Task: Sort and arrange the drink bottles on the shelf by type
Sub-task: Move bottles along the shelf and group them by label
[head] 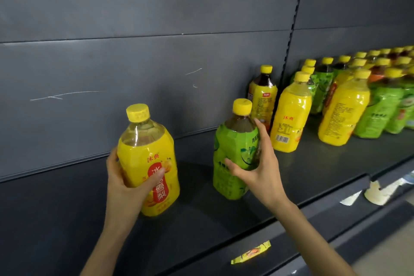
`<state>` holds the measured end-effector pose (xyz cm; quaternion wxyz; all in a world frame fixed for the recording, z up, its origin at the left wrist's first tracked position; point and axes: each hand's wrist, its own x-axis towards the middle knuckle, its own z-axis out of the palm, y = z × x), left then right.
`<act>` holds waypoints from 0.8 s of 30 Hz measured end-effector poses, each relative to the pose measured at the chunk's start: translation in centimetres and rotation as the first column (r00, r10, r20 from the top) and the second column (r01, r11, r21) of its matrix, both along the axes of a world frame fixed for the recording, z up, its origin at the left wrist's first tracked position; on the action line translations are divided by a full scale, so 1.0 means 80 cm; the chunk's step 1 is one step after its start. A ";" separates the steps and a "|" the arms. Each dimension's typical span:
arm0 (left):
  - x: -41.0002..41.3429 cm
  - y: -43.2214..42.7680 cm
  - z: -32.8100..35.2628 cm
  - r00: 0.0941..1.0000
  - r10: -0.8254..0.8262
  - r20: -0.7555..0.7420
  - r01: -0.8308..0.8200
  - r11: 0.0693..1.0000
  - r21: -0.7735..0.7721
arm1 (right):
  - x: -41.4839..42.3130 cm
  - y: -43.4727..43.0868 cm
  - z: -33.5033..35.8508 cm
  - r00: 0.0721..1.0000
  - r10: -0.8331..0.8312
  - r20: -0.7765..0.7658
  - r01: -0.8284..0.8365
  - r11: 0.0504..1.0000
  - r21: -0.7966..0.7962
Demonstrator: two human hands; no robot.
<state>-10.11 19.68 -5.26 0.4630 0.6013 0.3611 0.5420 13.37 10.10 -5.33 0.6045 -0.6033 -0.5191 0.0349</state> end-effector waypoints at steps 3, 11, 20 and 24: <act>0.013 -0.020 0.004 0.999 -0.015 0.042 0.015 1.000 -0.013 | 0.007 -0.029 0.004 0.999 0.039 -0.007 -0.038 0.999 0.029; 0.090 -0.096 0.007 0.983 -0.016 0.184 0.033 0.995 -0.089 | 0.057 -0.130 0.019 0.985 0.130 -0.110 -0.127 0.991 0.032; 0.207 -0.213 0.008 0.978 -0.078 0.195 0.103 0.987 -0.120 | 0.185 -0.275 0.024 0.997 0.058 -0.052 -0.059 0.998 -0.026; 0.260 -0.244 0.005 0.979 -0.110 0.174 0.136 0.980 -0.146 | 0.234 -0.318 0.026 0.999 0.018 -0.045 -0.020 0.999 -0.039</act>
